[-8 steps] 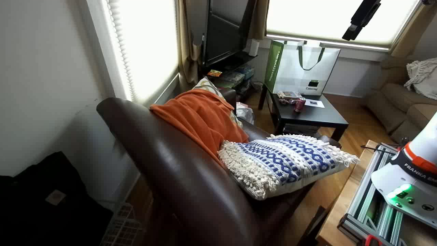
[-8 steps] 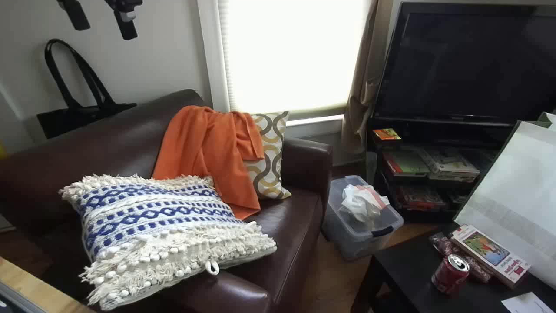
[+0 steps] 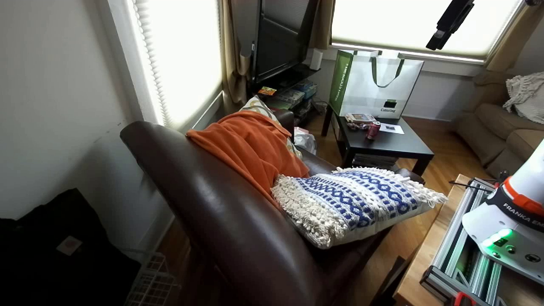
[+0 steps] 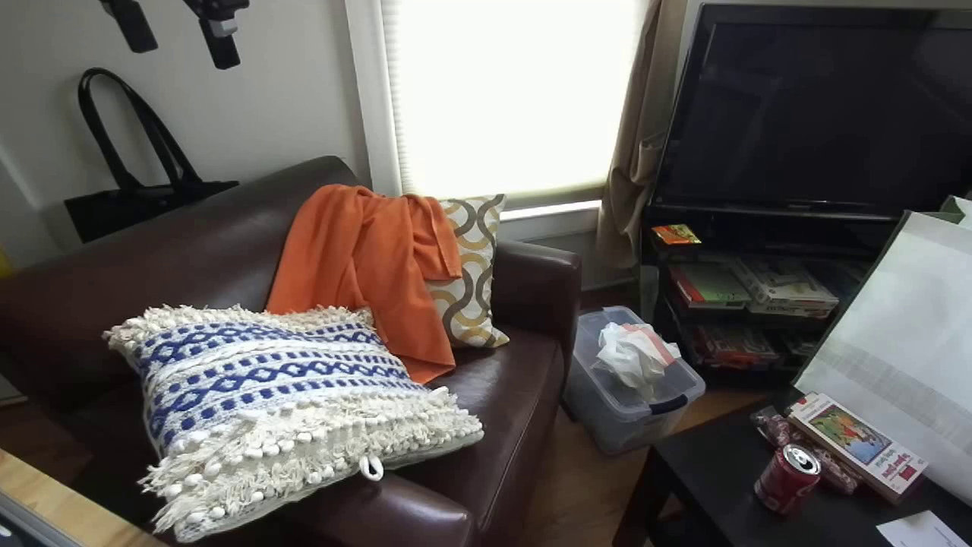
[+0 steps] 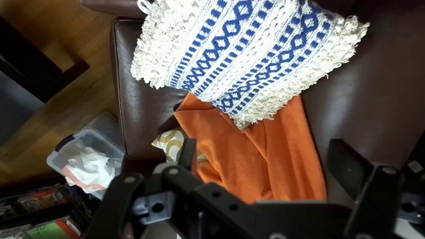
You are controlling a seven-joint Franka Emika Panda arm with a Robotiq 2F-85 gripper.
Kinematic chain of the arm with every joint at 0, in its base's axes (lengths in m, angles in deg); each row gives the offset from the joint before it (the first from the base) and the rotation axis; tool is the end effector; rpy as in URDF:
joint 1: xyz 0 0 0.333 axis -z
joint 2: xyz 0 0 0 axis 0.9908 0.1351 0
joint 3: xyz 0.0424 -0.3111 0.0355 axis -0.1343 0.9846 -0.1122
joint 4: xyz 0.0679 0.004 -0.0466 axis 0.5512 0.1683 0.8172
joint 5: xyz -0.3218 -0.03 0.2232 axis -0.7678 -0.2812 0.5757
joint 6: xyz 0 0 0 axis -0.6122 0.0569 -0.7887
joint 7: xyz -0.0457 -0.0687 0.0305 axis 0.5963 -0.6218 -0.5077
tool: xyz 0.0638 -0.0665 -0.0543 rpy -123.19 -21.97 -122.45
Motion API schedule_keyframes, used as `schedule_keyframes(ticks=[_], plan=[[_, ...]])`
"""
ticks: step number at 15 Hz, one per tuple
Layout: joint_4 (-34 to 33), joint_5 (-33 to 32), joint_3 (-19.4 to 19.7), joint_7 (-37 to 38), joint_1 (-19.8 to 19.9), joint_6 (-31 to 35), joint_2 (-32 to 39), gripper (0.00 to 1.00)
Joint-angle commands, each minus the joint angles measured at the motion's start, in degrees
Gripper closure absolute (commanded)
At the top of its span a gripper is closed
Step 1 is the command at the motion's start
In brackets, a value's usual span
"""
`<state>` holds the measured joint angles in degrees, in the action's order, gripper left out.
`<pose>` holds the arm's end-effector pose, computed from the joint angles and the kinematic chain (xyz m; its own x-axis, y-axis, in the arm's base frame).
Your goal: Place the orange towel on the backrest of the sofa
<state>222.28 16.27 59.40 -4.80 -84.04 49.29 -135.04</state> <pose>0.2982 -0.0122 0.5546 0.9809 0.0843 0.1753 0.1001 -0.9915 -0.0835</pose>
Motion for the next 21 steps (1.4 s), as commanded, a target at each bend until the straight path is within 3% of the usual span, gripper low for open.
schedule_keyframes(ticks=[1,7,9,15,16,19,21], plan=[[-0.1,0.2,-0.2,-0.2,0.3,-0.1,0.1,0.0],[-0.2,0.2,0.6,-1.4,-0.1,0.9,1.0,0.0],[-2.1,2.1,-1.6,-0.6,-2.3,2.2,3.6,0.0],[-4.5,1.3,-5.0,0.3,-4.1,4.4,7.6,0.0],[-7.1,-0.1,-8.4,2.8,-4.1,6.2,13.2,0.0],[-12.1,-0.3,-14.3,9.0,-4.6,7.6,20.9,0.0],[-16.3,0.2,-16.4,10.5,-5.8,7.7,26.2,0.0]])
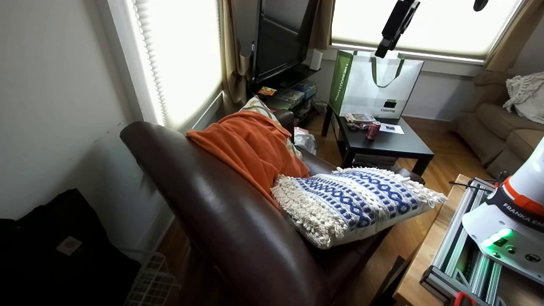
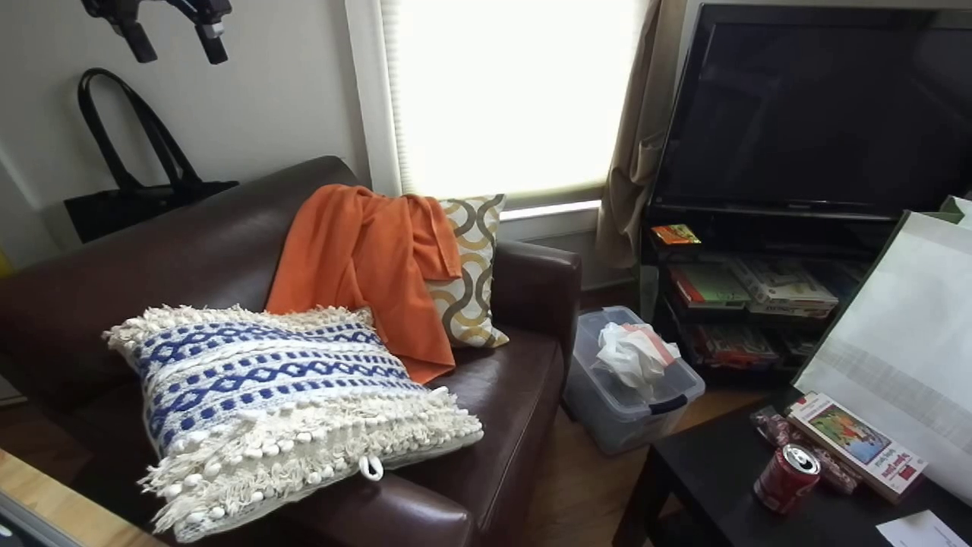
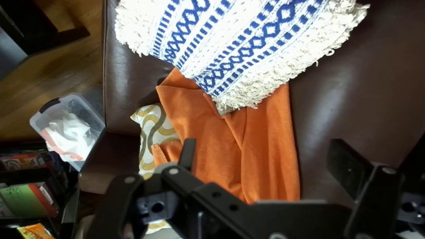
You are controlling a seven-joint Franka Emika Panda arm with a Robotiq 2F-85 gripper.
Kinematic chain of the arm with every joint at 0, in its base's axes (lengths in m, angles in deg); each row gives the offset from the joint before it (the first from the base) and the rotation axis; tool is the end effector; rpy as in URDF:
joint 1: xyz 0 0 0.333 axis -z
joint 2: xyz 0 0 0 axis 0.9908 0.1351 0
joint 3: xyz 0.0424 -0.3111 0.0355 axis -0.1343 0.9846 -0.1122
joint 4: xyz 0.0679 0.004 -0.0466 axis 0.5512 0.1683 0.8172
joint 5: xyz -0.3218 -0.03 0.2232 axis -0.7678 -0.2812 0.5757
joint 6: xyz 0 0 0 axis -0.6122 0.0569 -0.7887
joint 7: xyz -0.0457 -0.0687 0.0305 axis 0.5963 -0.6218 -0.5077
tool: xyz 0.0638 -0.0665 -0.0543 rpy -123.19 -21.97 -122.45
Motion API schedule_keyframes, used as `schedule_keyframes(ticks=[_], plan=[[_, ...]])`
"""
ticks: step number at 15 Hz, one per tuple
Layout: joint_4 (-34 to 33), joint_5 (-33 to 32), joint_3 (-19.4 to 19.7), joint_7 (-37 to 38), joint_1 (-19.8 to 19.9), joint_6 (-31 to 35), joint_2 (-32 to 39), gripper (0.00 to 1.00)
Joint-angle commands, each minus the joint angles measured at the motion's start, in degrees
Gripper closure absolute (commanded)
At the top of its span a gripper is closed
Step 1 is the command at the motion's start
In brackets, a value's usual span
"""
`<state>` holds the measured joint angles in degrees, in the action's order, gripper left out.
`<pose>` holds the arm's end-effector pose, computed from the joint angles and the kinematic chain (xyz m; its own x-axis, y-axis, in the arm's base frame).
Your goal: Place the orange towel on the backrest of the sofa
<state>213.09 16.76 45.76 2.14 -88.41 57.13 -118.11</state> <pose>0.3702 0.1173 0.5442 0.9591 0.2317 0.1626 0.2285 -0.9728 0.0385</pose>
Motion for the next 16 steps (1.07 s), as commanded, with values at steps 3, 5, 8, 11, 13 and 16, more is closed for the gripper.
schedule_keyframes(ticks=[3,5,8,11,13,16], plan=[[-5.3,-0.5,-2.5,3.3,-2.0,0.3,7.7,0.0],[-6.8,-0.5,-2.5,3.3,-2.0,0.3,9.5,0.0],[-7.1,-0.4,-2.3,3.3,-1.9,0.3,9.6,0.0],[-7.2,-0.4,-2.3,3.3,-1.9,0.3,9.6,0.0],[-7.2,-0.4,-2.3,3.3,-1.9,0.3,9.6,0.0],[-10.7,-0.8,-3.5,4.9,-1.8,4.5,15.1,0.0]])
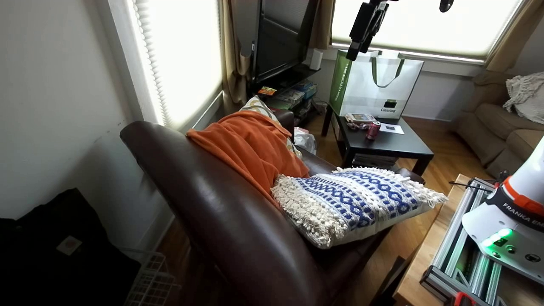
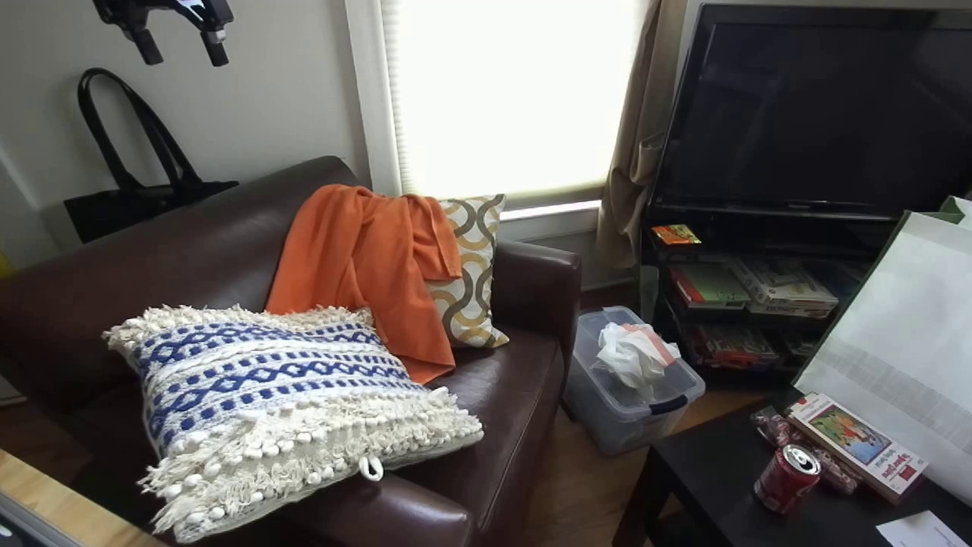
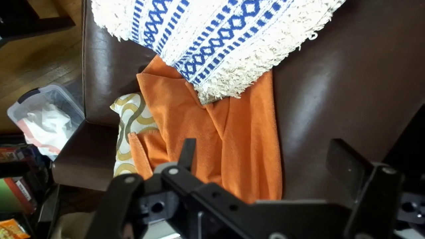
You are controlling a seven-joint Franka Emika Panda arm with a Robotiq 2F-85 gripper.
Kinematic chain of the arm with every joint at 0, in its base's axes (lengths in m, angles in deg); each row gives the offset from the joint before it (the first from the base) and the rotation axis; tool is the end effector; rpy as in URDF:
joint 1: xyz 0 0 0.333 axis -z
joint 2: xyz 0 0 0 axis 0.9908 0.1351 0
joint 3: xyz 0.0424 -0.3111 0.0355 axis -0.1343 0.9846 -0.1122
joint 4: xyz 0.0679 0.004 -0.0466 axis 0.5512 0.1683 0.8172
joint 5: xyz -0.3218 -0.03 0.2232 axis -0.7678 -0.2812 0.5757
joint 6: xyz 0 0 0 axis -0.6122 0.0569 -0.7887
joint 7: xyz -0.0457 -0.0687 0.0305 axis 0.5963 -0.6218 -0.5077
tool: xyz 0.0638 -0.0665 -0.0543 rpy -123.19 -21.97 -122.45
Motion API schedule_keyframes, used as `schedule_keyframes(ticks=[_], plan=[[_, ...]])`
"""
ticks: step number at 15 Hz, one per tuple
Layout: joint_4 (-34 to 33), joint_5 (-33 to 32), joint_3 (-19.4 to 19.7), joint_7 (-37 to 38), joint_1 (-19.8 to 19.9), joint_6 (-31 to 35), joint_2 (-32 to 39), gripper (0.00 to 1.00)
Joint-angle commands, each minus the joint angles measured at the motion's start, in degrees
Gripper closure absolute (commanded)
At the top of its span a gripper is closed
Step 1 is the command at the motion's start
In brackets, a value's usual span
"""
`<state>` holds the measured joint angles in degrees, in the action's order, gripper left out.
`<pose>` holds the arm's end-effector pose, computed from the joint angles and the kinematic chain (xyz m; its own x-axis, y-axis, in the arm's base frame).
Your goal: Place the orange towel on the backrest of the sofa
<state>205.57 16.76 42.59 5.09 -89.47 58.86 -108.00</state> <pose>0.4109 0.1640 0.5382 0.9547 0.2590 0.1469 0.2576 -0.9658 0.0286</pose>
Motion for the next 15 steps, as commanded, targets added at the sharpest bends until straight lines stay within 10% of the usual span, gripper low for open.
schedule_keyframes(ticks=[1,15], plan=[[-4.3,-0.8,-0.5,1.6,-0.9,4.1,6.7,0.0],[-29.9,-13.1,-0.9,19.5,-7.1,10.5,40.3,0.0]])
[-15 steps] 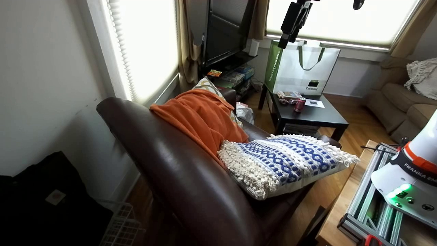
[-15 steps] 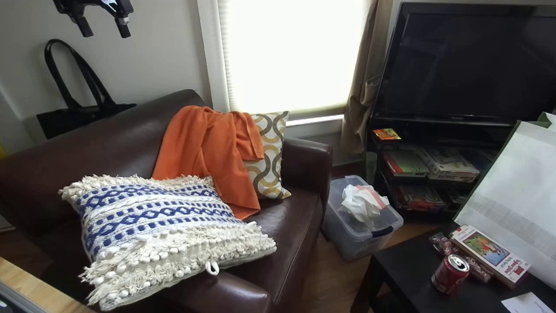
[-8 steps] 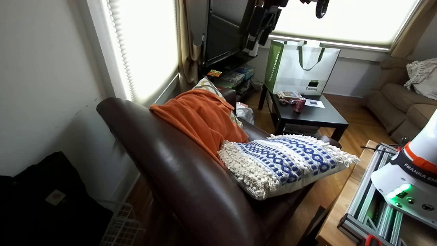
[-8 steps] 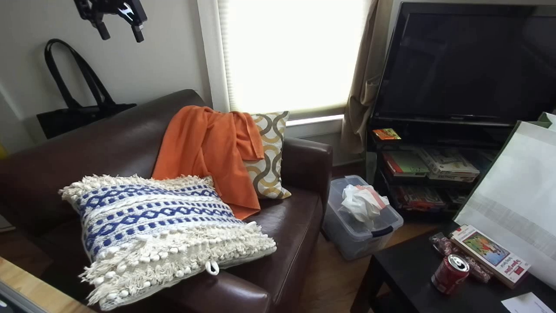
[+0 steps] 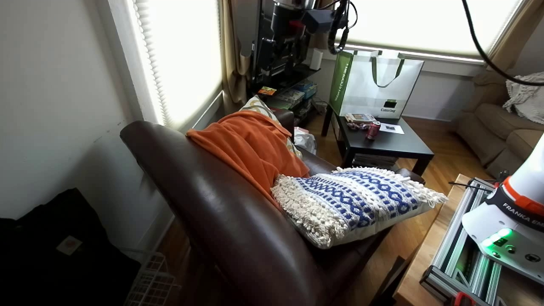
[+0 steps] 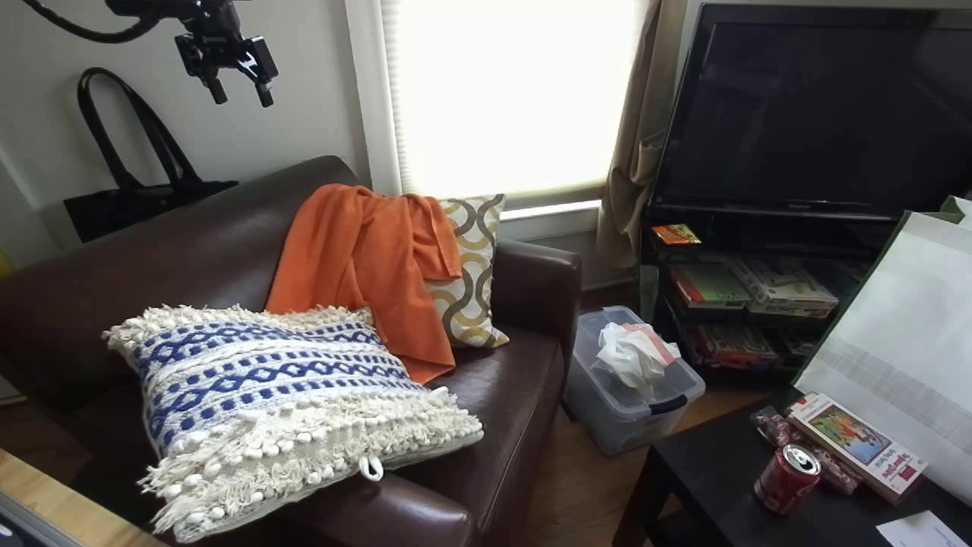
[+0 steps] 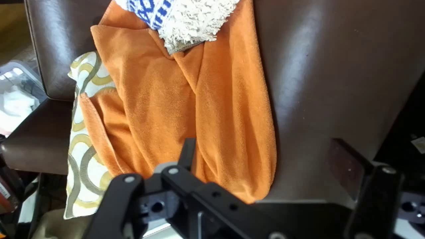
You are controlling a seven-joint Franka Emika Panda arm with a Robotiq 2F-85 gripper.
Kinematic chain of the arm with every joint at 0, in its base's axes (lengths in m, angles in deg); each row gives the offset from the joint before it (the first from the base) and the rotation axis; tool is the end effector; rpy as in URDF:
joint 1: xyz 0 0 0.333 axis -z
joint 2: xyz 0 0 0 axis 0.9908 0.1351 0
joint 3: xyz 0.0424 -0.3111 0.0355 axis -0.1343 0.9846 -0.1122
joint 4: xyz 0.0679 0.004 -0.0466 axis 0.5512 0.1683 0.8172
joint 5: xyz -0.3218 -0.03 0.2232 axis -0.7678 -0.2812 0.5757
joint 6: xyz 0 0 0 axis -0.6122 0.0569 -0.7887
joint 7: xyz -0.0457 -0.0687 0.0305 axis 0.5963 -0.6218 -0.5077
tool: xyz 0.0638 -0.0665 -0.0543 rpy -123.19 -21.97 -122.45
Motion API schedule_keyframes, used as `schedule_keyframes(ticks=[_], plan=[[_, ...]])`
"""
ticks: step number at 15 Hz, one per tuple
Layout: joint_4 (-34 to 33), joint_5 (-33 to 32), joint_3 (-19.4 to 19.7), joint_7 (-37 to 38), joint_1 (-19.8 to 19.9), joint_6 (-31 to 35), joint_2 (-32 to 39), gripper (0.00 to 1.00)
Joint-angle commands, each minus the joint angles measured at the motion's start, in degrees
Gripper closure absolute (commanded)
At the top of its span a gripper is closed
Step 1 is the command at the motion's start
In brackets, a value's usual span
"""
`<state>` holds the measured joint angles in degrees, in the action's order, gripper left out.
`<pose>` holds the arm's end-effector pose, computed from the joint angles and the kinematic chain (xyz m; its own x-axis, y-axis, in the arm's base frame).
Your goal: Place the orange towel on the backrest of the sofa
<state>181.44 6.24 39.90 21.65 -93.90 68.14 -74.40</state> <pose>0.5558 0.2701 0.4593 0.9685 0.1817 0.1702 0.1815 -0.9832 0.0171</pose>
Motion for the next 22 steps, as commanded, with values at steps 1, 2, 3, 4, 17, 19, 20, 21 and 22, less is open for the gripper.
schedule_keyframes(ticks=[1,2,3,4,17,19,20,21,22], plan=[[-7.0,-2.6,2.3,2.7,-3.2,2.8,8.7,0.0],[-8.3,-2.8,2.9,2.8,-3.9,4.1,10.8,0.0],[-9.5,-3.8,3.9,3.4,-4.7,5.6,12.7,0.0],[-10.7,-4.2,4.7,3.5,-5.4,7.2,14.8,0.0],[-28.0,-3.9,12.2,3.8,-13.3,10.4,37.1,0.0],[-30.4,-5.2,13.9,4.6,-14.8,11.1,39.6,0.0],[-31.5,-5.0,14.4,4.7,-15.2,11.0,40.7,0.0],[-32.6,-5.0,14.8,4.5,-15.5,11.0,41.8,0.0],[-33.6,-4.6,14.9,4.0,-15.5,11.0,42.8,0.0]])
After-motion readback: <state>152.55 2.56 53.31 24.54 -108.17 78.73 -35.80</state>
